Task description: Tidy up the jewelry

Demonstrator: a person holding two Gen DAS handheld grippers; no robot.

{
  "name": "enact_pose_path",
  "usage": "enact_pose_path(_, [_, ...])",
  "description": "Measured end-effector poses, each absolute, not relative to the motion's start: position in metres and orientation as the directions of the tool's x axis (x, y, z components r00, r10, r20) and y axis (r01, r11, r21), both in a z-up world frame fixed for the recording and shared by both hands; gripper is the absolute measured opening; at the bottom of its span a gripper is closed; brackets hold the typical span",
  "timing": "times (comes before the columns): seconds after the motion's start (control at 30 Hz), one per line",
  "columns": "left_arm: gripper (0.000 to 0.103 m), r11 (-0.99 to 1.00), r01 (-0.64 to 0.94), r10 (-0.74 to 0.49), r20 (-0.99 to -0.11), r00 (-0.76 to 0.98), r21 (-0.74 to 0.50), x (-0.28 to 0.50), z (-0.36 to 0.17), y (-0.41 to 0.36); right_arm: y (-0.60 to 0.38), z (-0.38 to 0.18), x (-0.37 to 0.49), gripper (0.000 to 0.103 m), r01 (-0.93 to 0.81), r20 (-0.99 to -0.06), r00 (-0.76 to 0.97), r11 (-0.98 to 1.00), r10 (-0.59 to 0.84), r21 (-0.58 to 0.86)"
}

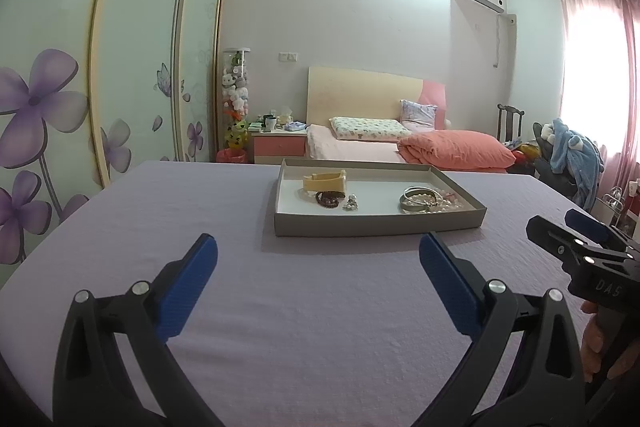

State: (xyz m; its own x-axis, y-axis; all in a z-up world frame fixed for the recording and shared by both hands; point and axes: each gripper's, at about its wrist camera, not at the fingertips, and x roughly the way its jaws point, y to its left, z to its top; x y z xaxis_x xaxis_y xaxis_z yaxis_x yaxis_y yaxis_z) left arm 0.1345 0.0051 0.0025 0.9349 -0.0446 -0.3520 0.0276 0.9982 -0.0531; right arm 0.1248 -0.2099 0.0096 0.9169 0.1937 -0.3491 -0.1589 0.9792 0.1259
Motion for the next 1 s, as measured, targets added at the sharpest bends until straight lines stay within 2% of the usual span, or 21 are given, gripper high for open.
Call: enact_pose_path(1.0, [0.099, 0.999, 0.029, -0.041, -0.340, 0.939, -0.041, 0.1310, 0.0006, -0.0001, -0.2067, 0.0062, 0.1226, 0.101, -0.163, -0.353, 0.914, 0.978, 0.198, 0.127])
